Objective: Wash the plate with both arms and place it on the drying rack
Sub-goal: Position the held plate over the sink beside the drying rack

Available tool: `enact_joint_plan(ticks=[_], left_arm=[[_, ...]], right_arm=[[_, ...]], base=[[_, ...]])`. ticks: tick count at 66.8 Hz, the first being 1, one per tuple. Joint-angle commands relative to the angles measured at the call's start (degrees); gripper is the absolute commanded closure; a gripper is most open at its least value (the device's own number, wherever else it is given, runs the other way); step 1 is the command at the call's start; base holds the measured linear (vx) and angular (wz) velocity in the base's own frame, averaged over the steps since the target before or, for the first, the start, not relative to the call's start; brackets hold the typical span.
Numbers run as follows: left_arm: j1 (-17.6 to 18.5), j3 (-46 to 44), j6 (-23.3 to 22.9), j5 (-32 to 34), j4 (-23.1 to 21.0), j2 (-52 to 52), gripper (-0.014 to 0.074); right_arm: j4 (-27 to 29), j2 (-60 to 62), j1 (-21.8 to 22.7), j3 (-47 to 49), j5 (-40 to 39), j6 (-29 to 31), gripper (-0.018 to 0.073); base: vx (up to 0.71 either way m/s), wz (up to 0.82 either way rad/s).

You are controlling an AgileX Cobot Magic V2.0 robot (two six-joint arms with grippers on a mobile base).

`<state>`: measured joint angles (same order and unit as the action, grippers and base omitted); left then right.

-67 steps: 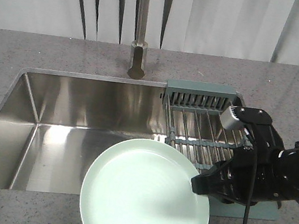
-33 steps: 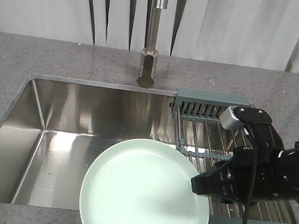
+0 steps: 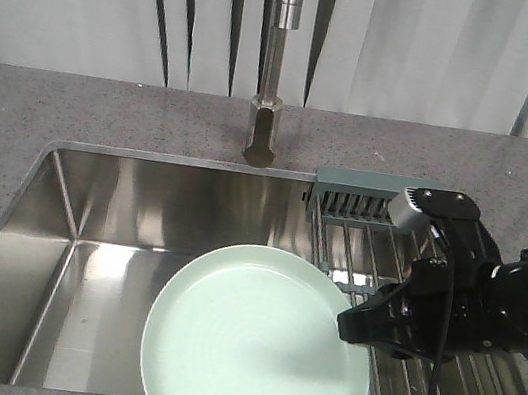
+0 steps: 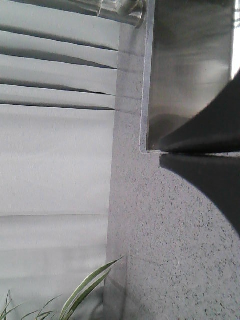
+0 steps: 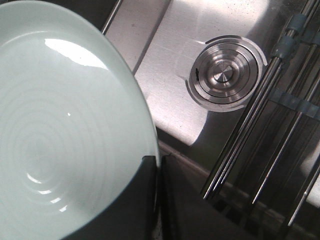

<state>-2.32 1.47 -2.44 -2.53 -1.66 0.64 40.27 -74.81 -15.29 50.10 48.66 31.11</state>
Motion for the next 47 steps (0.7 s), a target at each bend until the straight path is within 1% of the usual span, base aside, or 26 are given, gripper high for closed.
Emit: enact_joint_plan(ticks=[1,47], left_arm=[[0.44,-1.52,-0.03,4.36,-0.43,0.81,0.0603],[0.44,-1.52,-0.03,4.36,-0.43,0.81,0.0603]], right_arm=[[2.41,1.58,-0.01,1.48,-0.98,0.62,0.0561],[2.41,1.58,-0.01,1.48,-0.98,0.62,0.0561]], base=[[0.05,0.01],[0.03,0.0]])
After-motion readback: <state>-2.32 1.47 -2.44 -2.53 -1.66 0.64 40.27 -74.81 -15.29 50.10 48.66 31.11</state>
